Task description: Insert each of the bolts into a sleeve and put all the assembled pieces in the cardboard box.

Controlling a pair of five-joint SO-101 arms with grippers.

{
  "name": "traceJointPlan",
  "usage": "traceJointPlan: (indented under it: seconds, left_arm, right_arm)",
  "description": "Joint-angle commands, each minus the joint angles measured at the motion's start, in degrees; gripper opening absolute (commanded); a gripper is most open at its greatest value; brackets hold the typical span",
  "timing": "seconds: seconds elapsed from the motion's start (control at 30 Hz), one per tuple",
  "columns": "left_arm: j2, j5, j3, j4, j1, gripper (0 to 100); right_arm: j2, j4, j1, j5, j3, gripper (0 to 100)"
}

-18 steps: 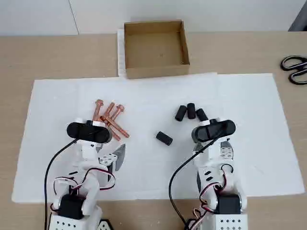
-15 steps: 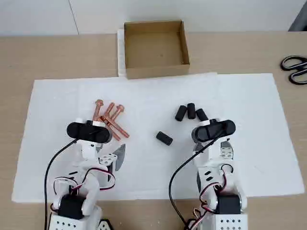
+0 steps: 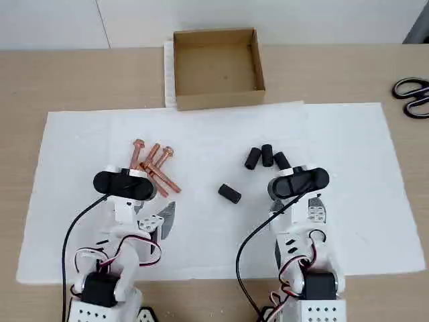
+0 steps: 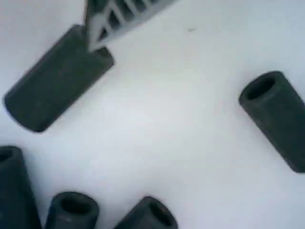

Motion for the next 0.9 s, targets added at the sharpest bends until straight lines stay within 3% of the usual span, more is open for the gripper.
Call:
traceJointPlan:
  seconds: [0.0, 0.57, 0.87]
  left_arm:
    - [-0.5, 0.0, -0.3, -1.3, -0.3, 23]
    - [-0.5, 0.0, -0.3, -1.4, 0.0, 23]
    - [-0.4, -0.2, -1.1, -2.2, -0.8, 23]
  right_arm:
    - [-0.9, 0.2, 0.0, 0.0, 0.4, 22.4]
    - [-0.8, 0.9, 1.9, 2.5, -0.1, 22.4]
    - [-0.7, 6.9, 11.8, 9.1, -16.1, 22.4]
